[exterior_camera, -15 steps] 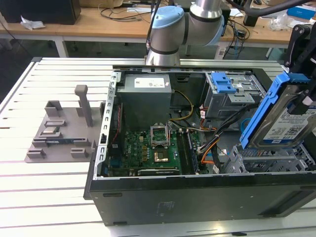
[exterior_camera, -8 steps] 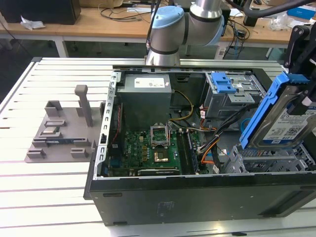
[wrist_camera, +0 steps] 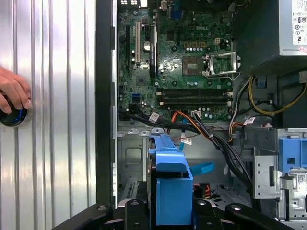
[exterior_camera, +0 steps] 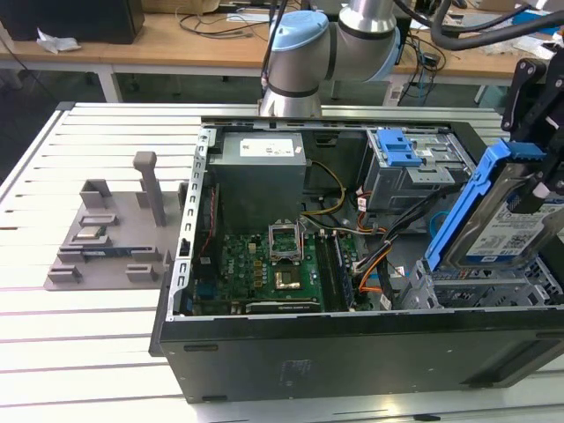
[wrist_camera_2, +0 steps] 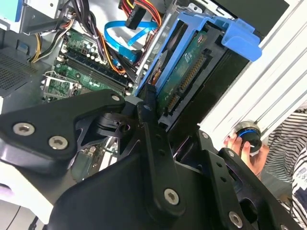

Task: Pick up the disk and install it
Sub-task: 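Insert the disk into the insertion slot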

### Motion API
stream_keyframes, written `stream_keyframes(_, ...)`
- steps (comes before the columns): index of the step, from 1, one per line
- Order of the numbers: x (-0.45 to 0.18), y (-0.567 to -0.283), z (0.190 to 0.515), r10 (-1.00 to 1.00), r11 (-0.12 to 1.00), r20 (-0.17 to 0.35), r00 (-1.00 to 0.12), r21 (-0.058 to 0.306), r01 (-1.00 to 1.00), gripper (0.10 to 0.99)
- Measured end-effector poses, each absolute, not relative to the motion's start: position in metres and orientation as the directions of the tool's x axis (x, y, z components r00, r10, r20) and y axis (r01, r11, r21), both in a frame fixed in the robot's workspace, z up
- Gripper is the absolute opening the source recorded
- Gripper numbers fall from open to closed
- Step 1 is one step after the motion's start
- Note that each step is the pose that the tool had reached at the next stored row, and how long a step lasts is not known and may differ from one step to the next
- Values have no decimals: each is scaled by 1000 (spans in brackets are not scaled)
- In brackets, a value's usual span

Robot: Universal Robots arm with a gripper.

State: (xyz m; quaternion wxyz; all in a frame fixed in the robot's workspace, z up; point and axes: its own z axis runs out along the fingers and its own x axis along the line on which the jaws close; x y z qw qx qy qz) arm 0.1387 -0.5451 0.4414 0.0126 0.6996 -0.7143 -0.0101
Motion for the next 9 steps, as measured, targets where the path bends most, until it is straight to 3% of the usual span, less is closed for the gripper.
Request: stream_keyframes(9, 141, -545, 428, -1000, 21, 5, -21, 32, -999, 365)
